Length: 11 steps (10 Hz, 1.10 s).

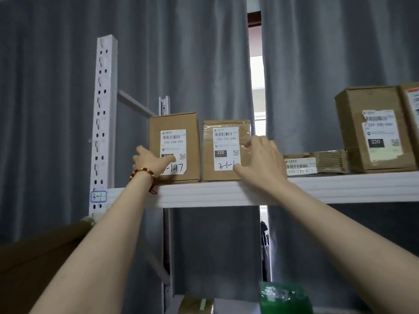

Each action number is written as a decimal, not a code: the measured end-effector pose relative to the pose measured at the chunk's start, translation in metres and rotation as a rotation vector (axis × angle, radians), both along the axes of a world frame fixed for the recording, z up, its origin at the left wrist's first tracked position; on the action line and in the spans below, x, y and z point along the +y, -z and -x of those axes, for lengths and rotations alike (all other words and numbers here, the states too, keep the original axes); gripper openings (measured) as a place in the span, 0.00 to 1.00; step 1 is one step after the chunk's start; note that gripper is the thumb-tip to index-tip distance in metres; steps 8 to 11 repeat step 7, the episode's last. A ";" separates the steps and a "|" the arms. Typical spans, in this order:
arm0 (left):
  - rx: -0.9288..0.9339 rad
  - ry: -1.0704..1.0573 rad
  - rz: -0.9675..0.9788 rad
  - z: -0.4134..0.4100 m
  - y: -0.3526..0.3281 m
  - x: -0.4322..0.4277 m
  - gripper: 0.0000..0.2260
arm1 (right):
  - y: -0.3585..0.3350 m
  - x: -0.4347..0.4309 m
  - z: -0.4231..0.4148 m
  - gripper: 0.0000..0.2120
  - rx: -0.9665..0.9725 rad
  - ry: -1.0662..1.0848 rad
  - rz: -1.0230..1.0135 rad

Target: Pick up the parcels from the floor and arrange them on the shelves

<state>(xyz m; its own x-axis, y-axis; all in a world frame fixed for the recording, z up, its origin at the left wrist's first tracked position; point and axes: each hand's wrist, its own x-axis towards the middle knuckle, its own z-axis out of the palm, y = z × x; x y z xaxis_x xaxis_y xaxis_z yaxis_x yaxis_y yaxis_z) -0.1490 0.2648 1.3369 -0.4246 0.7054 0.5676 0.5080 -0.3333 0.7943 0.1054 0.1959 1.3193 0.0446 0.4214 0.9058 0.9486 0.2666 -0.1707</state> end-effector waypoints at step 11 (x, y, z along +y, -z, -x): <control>0.055 -0.161 -0.108 -0.019 0.006 -0.003 0.43 | 0.018 -0.029 -0.034 0.21 0.106 -0.112 -0.030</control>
